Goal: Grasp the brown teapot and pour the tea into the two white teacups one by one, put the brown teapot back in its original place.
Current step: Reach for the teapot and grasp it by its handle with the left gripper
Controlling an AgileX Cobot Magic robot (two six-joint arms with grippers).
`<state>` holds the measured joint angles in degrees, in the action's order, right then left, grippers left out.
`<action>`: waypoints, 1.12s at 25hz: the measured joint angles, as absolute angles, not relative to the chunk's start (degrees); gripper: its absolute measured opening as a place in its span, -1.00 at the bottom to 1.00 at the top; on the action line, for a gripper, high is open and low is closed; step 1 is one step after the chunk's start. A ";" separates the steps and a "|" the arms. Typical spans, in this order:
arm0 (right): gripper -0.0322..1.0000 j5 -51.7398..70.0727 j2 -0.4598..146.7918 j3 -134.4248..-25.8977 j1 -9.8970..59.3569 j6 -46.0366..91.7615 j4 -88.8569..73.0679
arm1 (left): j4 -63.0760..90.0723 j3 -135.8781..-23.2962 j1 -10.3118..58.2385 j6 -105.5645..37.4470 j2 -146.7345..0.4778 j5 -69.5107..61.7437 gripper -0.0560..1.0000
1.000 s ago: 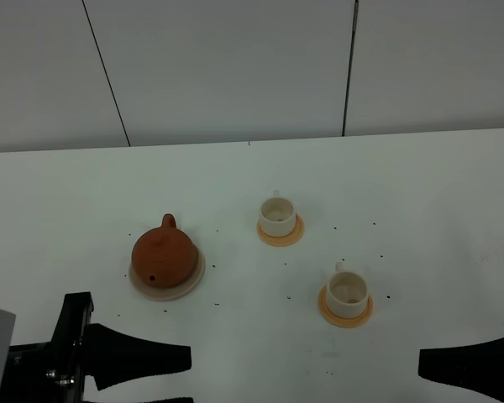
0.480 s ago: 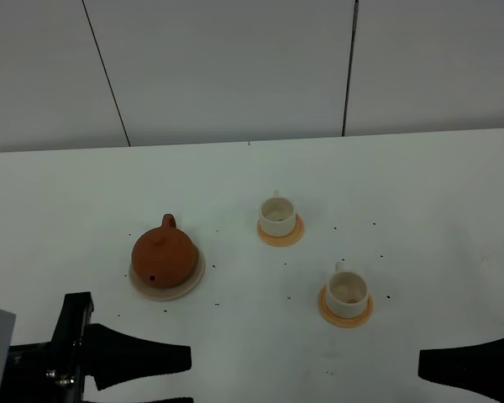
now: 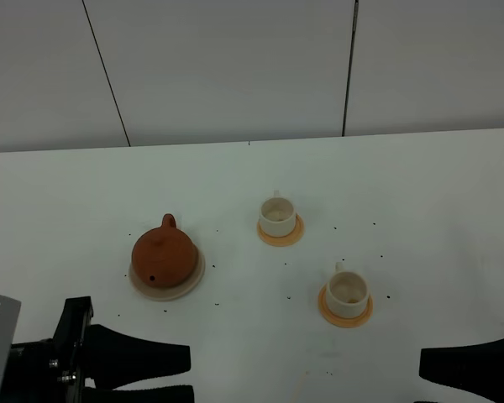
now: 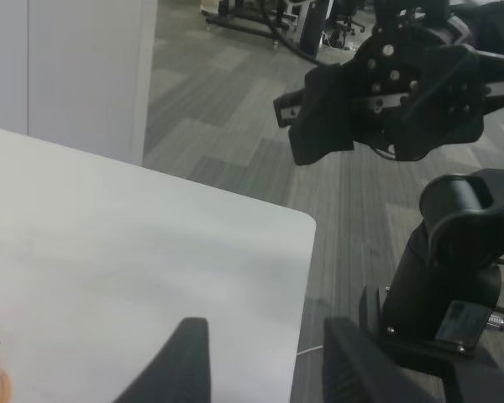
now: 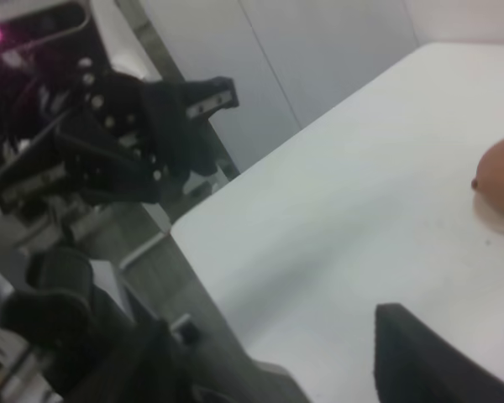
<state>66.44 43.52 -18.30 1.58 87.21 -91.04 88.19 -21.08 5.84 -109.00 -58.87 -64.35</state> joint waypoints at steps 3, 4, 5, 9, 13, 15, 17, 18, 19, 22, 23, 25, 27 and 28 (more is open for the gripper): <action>-0.04 66.39 42.87 -18.30 1.58 83.28 -91.97 | 89.14 -21.08 5.84 -108.08 -58.50 -63.87 -0.23; -0.08 66.39 42.28 -18.30 1.58 83.02 -92.65 | 89.60 -21.08 5.84 -107.87 -58.02 -63.32 -0.25; -0.14 66.25 41.32 -18.30 1.58 83.29 -93.34 | 90.05 -21.08 5.84 -107.81 -57.29 -62.39 -0.27; -0.48 60.49 35.04 -20.04 1.58 86.05 -95.83 | 92.02 -21.08 5.84 -107.74 -53.37 -57.02 -0.32; -0.82 45.13 26.63 -22.48 1.58 84.00 -93.95 | 92.36 -21.08 5.84 -106.68 -48.35 -51.03 -0.35; -0.92 36.68 22.53 -22.55 1.58 79.87 -89.27 | 92.36 -21.08 5.84 -105.19 -46.11 -48.53 -0.36; -0.95 30.69 18.61 -22.55 1.58 72.62 -82.60 | 92.36 -21.08 5.84 -103.69 -44.16 -46.10 -0.36; -0.96 27.28 17.16 -22.60 1.58 67.45 -76.37 | 92.36 -21.08 5.84 -102.79 -43.54 -45.18 -0.36; -0.96 25.22 15.58 -22.66 1.58 61.47 -71.03 | 92.29 -21.08 5.84 -102.15 -43.06 -44.34 -0.36; -0.96 24.38 12.47 -25.05 1.58 40.18 -45.45 | 91.69 -21.08 5.84 -100.93 -42.78 -43.37 -0.36; -0.96 26.37 12.15 -26.86 1.58 31.27 -36.84 | 91.11 -21.08 5.84 -100.71 -42.78 -43.18 -0.36; -0.96 32.37 11.94 -31.12 1.58 14.36 -16.04 | 90.34 -21.08 5.84 -100.53 -42.78 -43.00 -0.36; -0.96 41.17 11.78 -35.28 1.58 -1.16 -0.70 | 89.79 -21.08 5.84 -100.40 -42.78 -42.47 -0.36; -0.96 45.29 11.71 -36.52 1.58 -5.26 4.59 | 89.68 -21.08 5.84 -100.40 -42.78 -42.05 -0.36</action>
